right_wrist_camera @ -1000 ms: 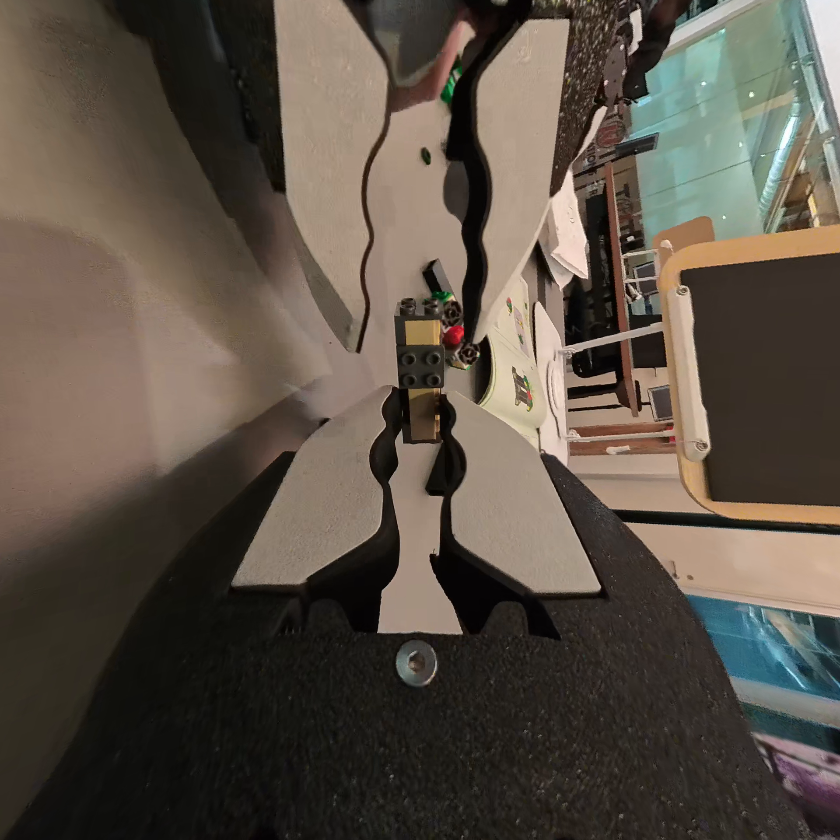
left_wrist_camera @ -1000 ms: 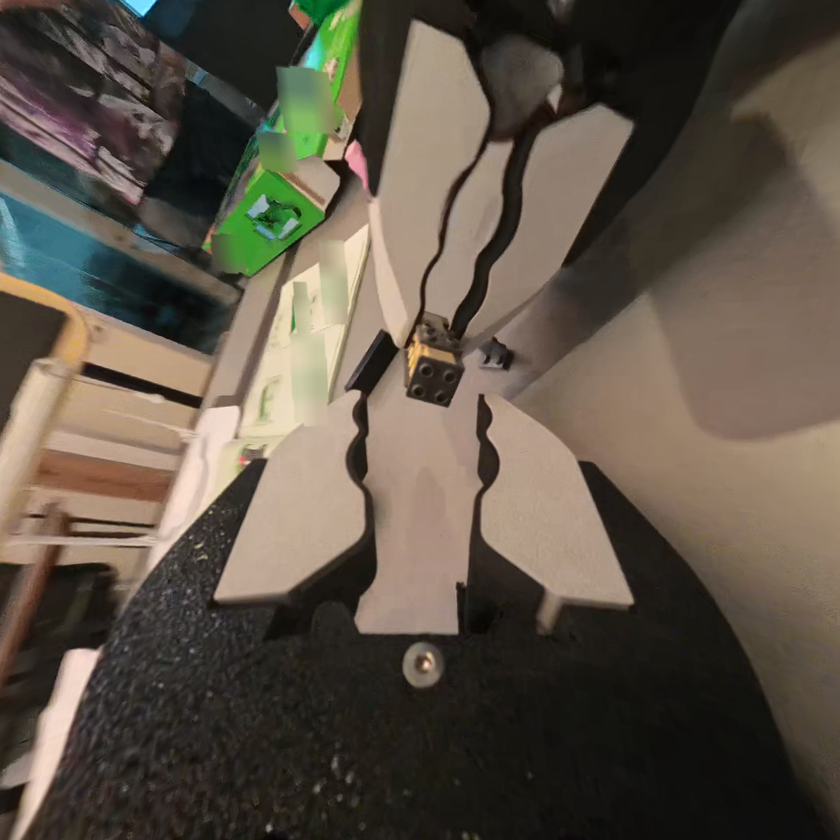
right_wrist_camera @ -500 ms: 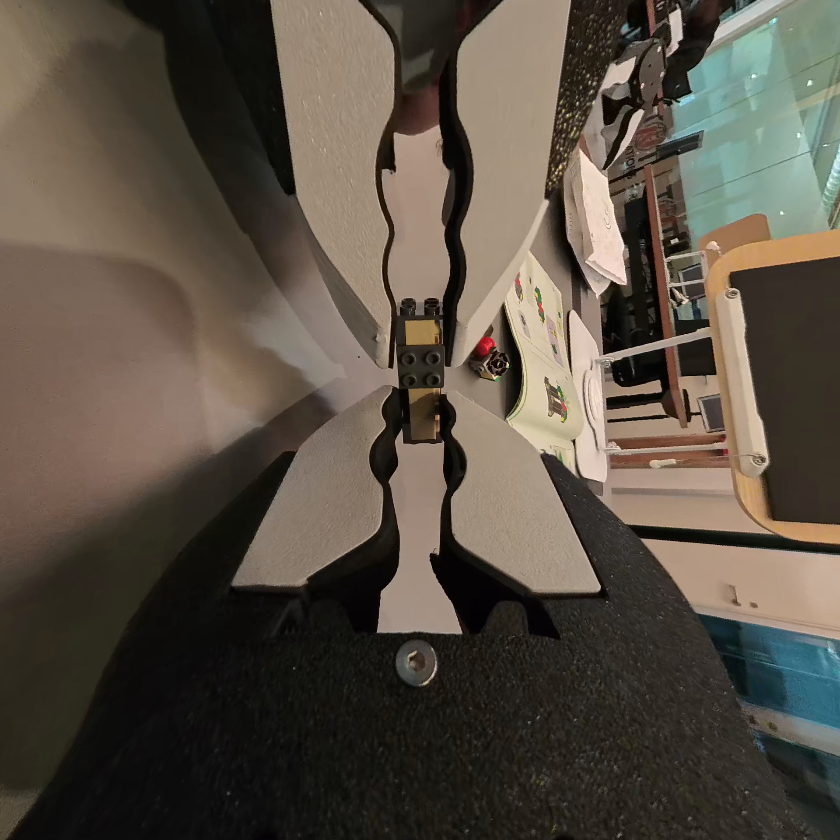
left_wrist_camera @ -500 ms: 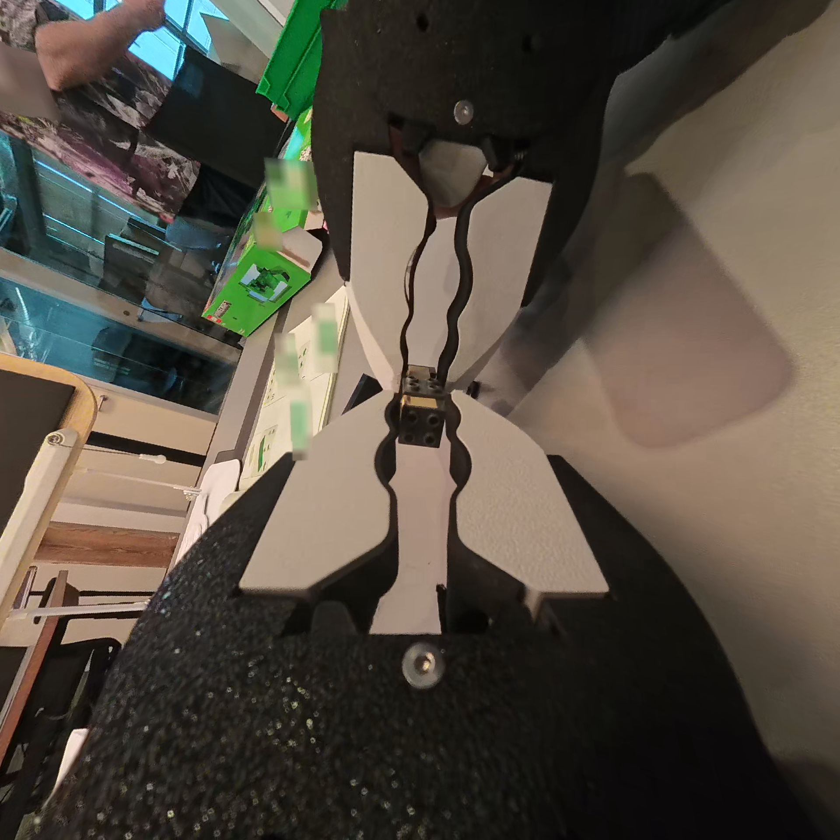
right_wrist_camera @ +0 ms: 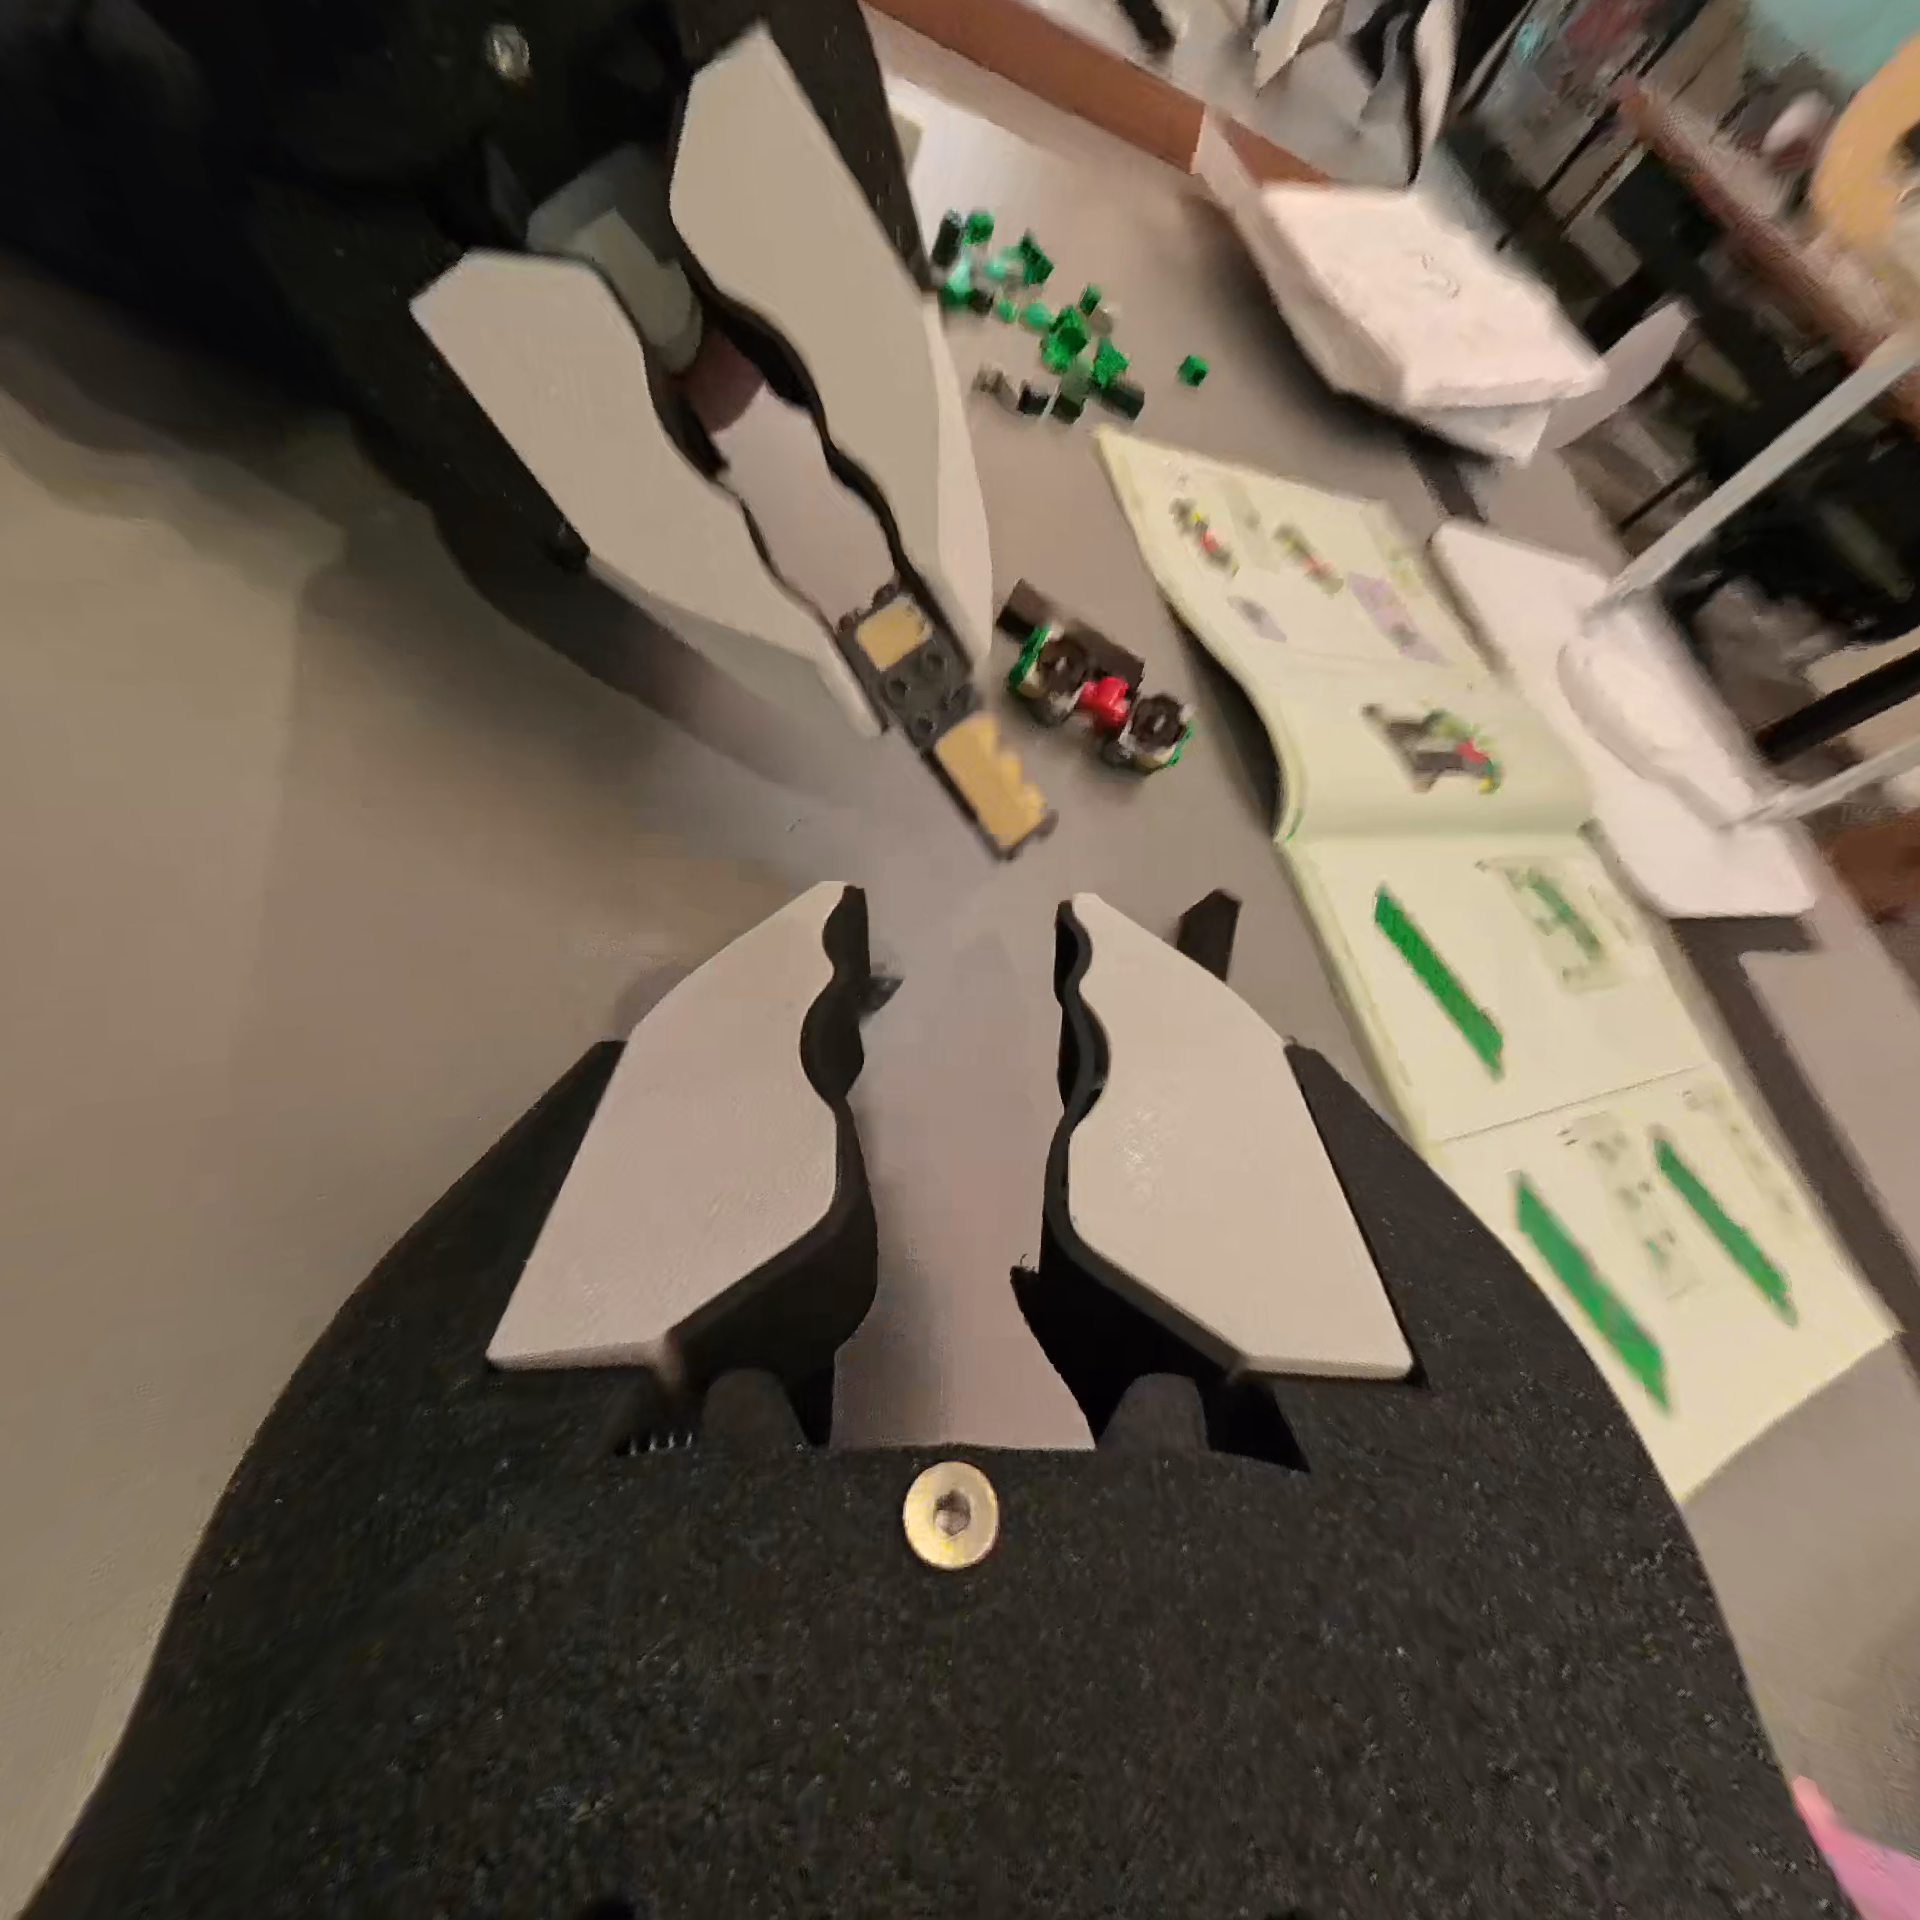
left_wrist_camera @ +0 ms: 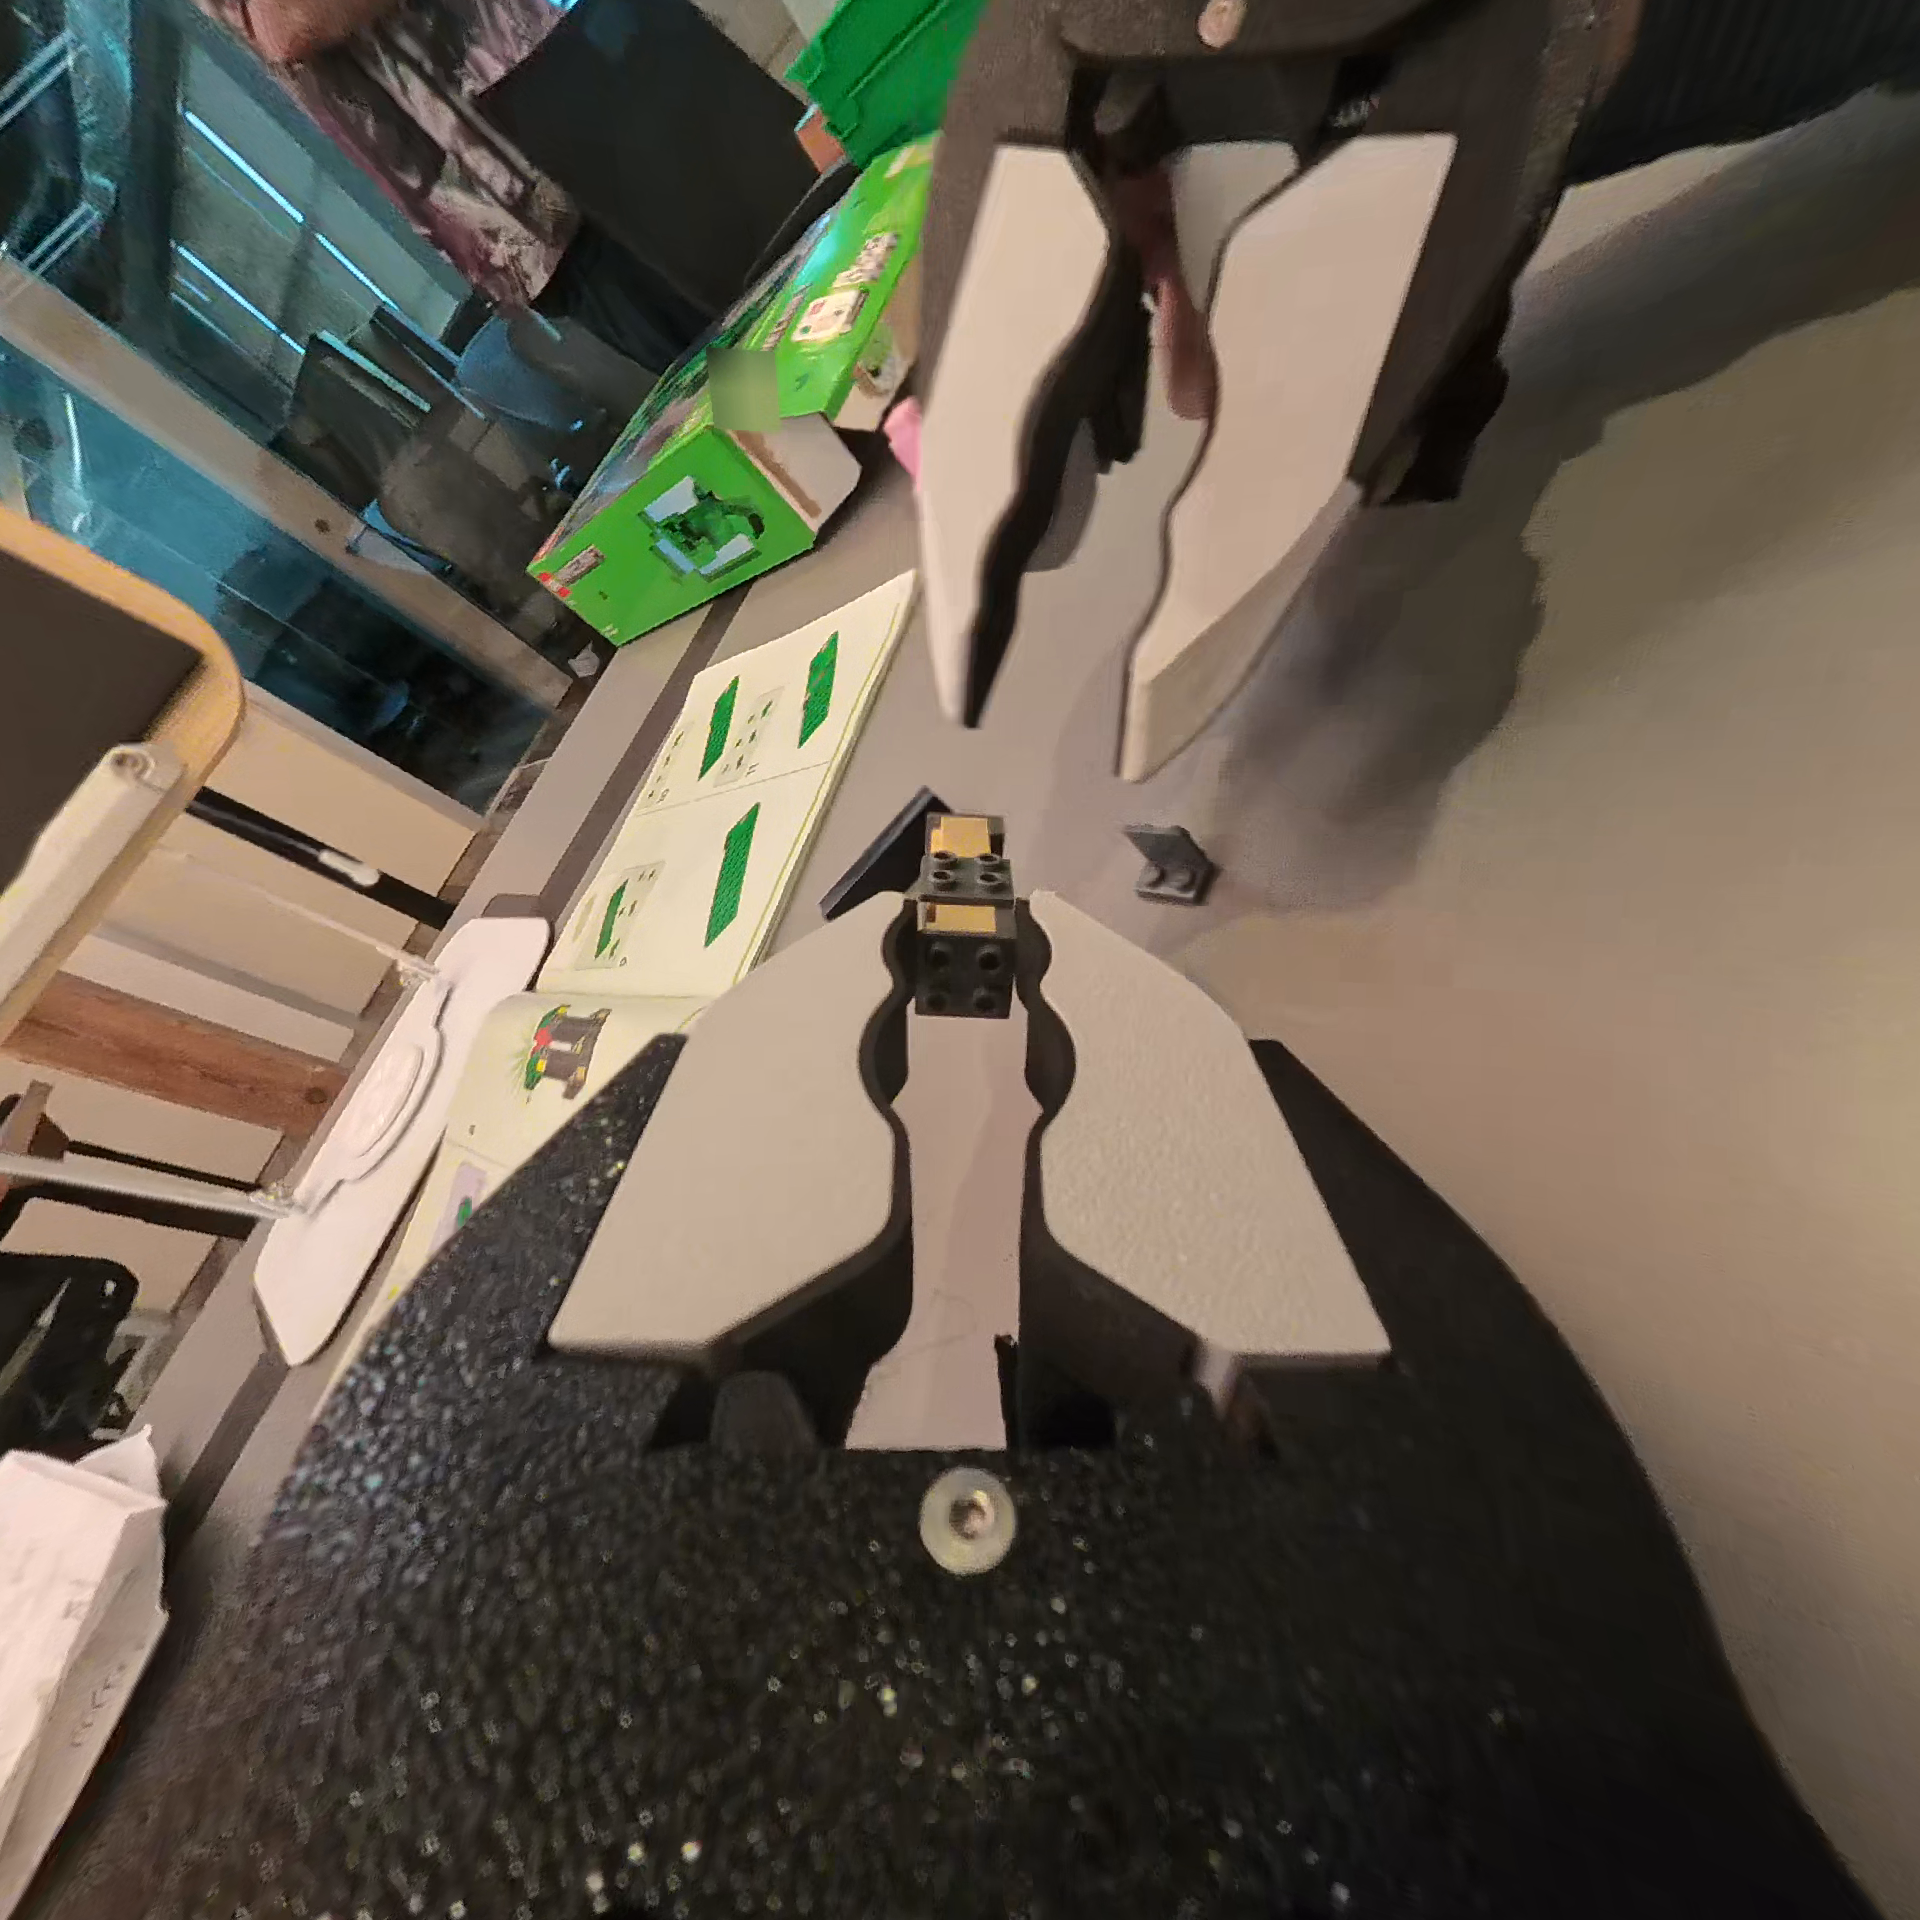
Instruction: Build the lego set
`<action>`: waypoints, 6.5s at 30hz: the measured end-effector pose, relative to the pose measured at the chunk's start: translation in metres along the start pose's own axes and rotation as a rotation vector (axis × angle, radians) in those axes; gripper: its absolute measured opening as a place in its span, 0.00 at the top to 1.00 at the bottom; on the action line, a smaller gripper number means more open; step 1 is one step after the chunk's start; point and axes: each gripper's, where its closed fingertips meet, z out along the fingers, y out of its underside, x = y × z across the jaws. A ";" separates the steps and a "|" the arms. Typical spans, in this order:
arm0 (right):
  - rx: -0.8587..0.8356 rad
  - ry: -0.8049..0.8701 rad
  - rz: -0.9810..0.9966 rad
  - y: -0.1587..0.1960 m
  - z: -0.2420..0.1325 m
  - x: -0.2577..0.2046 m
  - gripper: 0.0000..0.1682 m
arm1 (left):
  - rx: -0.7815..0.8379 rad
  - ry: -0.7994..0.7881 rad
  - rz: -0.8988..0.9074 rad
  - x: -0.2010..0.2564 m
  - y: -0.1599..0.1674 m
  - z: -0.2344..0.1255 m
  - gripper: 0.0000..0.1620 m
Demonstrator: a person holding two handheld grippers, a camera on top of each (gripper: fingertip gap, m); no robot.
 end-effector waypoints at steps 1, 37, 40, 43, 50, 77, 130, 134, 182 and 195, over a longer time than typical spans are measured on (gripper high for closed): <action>-0.036 -0.046 0.041 0.007 0.001 -0.004 0.80 | 0.008 -0.010 -0.021 -0.003 0.000 -0.001 0.89; -1.279 -0.453 0.210 0.092 -0.068 -0.004 0.89 | 0.119 0.039 -0.077 -0.001 -0.007 -0.005 0.89; -1.179 -0.391 0.248 0.085 -0.070 0.003 0.85 | 0.117 0.043 -0.076 0.000 -0.007 -0.005 0.89; -0.961 -0.296 0.332 0.078 -0.078 0.008 0.84 | 0.120 0.048 -0.077 0.001 -0.008 -0.005 0.89; -0.347 0.000 0.391 0.065 -0.080 0.014 0.82 | 0.119 0.065 -0.079 0.003 -0.008 -0.003 0.89; -0.208 0.031 0.556 0.085 -0.069 -0.001 0.78 | 0.117 0.091 -0.043 0.009 -0.009 -0.002 0.89; -0.152 0.031 0.295 0.062 -0.078 -0.007 0.89 | 0.118 0.139 -0.074 0.014 -0.008 0.000 0.89; -0.265 -0.036 0.193 0.065 -0.083 -0.008 0.89 | 0.126 0.163 -0.071 0.017 -0.009 0.000 0.89; -0.554 -0.331 -0.049 0.063 -0.071 -0.009 0.95 | 0.108 0.192 -0.034 0.025 -0.007 0.001 0.89; -0.487 -0.414 0.068 0.062 -0.059 -0.033 0.90 | 0.108 0.189 -0.034 0.025 -0.008 0.001 0.89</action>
